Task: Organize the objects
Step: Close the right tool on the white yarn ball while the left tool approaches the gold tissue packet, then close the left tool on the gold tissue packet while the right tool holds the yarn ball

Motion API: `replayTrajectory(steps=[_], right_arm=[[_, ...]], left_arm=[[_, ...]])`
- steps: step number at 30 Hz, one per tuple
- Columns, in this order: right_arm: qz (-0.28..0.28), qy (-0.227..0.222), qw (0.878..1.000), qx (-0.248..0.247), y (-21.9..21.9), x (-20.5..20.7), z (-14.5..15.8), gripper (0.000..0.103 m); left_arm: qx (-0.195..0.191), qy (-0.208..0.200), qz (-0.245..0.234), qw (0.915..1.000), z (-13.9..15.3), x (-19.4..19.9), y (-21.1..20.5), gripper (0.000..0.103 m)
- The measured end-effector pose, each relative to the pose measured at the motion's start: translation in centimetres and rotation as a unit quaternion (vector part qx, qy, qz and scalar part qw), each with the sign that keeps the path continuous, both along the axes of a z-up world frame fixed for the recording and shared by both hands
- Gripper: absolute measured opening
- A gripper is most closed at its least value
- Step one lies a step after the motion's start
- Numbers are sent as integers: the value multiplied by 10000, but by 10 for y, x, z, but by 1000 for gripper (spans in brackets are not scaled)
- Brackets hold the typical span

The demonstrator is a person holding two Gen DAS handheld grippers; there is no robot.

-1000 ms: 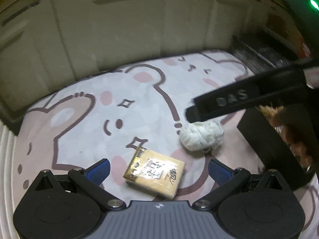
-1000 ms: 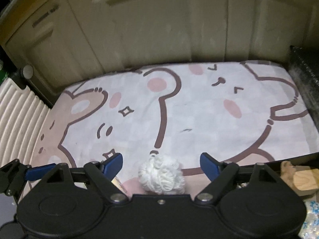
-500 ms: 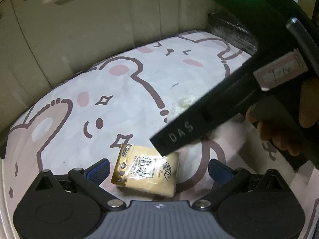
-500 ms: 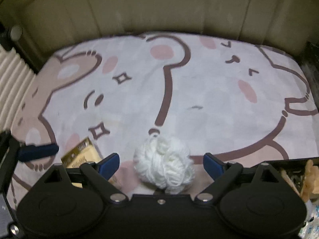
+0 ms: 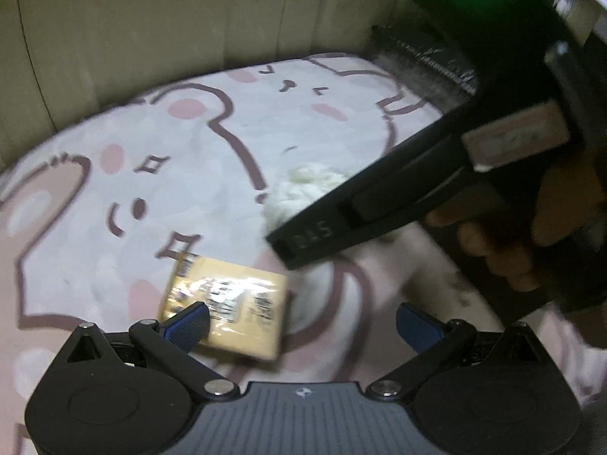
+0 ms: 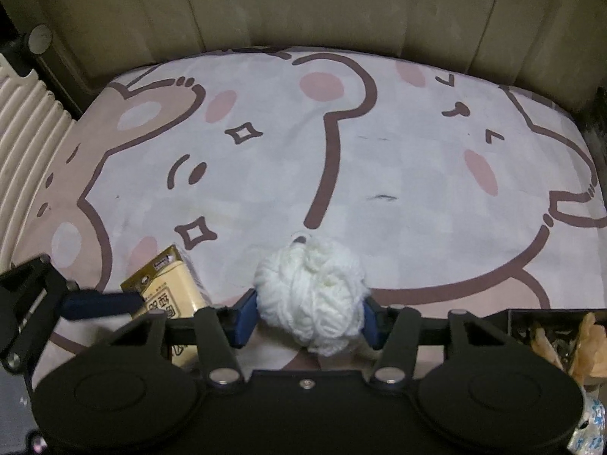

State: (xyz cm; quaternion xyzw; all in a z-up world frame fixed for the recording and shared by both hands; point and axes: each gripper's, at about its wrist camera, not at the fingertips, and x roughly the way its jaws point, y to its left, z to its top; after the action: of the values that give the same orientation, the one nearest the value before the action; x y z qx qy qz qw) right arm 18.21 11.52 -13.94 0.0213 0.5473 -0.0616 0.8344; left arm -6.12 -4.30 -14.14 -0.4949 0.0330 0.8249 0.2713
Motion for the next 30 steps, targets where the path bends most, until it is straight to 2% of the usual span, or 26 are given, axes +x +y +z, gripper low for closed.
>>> replayTrajectory(steps=[2, 6, 9, 16, 19, 26, 30], right_arm=[[-8, -23, 10000, -4, 0, -1, 2, 55], [-66, -107, 9999, 46, -3, -2, 8, 55], [-49, -227, 9997, 111, -2, -4, 16, 55], [-14, -446, 9987, 246, -5, -8, 31, 55], [-45, -473, 9985, 257, -9, -9, 33, 55], [-139, -434, 9986, 287, -12, -10, 31, 55], [-88, -437, 9986, 276, -11, -12, 33, 55]], left_arm=[[75, -38, 15, 10000, 2, 1, -1, 103], [-301, 297, 279, 9987, 3, -1, -2, 103], [-390, 301, 526, 9974, 0, -9, -5, 103], [-668, 345, 489, 9960, -14, -19, 2, 103], [-702, 270, 355, 9965, -18, -20, 3, 103], [-250, -202, 204, 9993, -17, -15, -4, 103], [-465, -218, 322, 9982, -19, -17, 1, 102]])
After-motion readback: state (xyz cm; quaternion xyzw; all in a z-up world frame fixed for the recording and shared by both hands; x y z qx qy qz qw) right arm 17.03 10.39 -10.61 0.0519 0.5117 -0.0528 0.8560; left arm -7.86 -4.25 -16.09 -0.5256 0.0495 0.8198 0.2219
